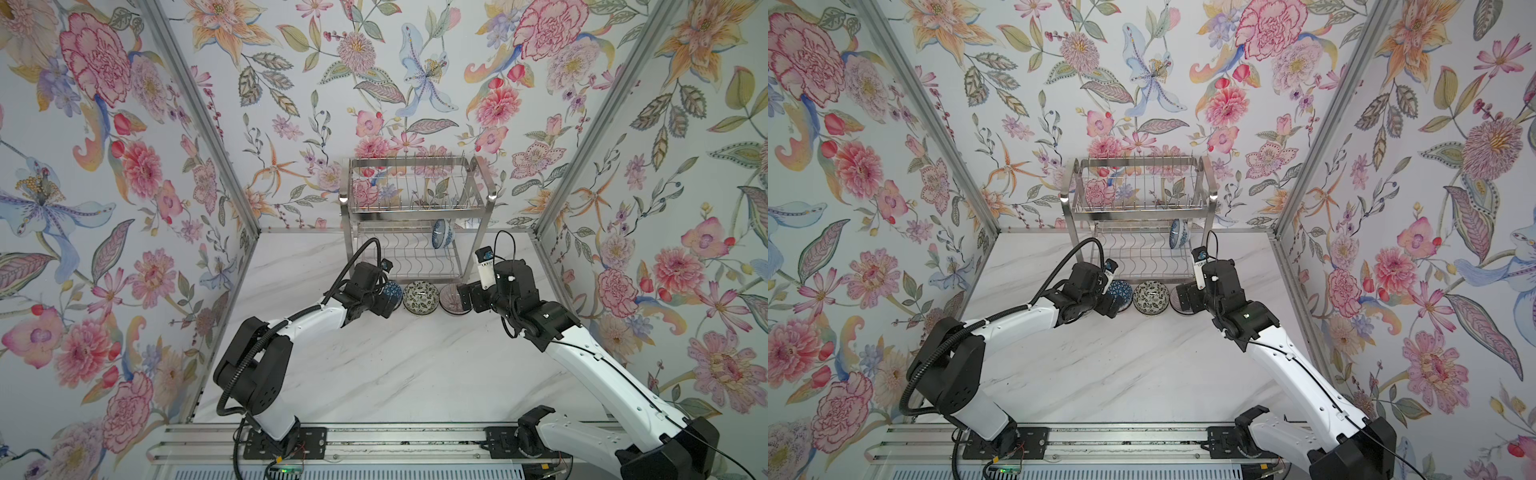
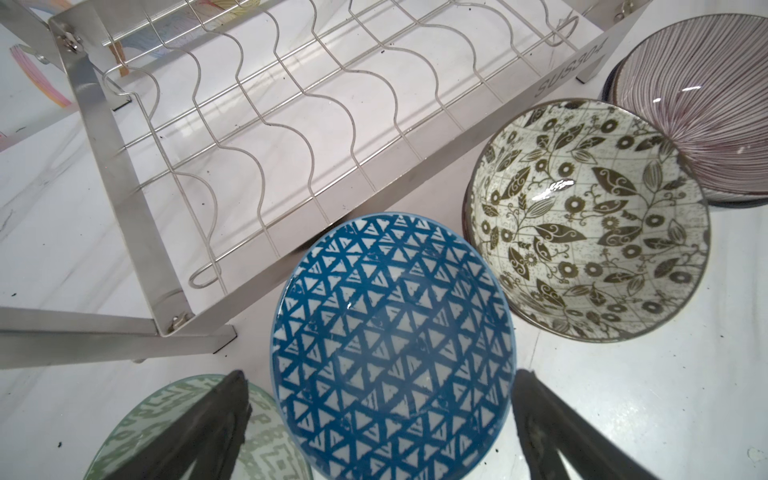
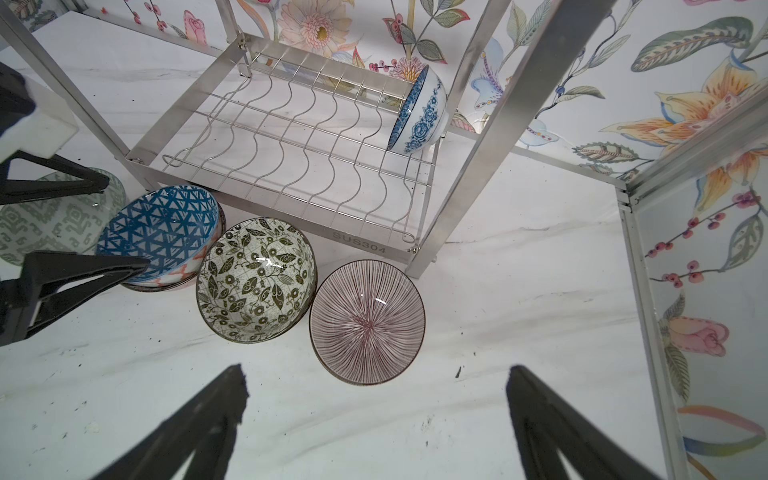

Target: Load the bowls into the dish rack

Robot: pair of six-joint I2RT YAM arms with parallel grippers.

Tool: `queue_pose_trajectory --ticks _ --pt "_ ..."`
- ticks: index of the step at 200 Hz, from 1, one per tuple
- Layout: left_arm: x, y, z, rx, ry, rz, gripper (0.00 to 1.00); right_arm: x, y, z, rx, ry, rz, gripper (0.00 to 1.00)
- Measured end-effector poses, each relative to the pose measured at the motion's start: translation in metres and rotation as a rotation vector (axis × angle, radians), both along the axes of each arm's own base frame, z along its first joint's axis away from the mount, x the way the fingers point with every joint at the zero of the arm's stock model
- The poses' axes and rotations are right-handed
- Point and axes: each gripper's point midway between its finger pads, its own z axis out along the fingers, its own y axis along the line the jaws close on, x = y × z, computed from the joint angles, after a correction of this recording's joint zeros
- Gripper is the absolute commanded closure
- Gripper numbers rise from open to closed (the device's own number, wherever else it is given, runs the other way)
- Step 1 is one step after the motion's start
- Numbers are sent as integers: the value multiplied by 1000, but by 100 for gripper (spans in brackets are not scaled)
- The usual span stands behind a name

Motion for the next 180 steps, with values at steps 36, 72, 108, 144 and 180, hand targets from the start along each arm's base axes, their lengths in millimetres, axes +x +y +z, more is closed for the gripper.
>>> queue_pose_trajectory --ticks 36,72,108,144,180 --pt "1 2 -10 21 12 9 1 0 0 0 0 0 0 1" --pt "0 0 -15 33 16 9 1 0 0 0 0 0 0 1" --pt "0 -3 -22 47 17 9 1 0 0 0 0 0 0 1" --pt "-4 -8 -31 60 33 -2 1 0 0 0 0 0 0 1" --pt "-4 -5 -32 81 26 7 1 0 0 0 0 0 0 1"
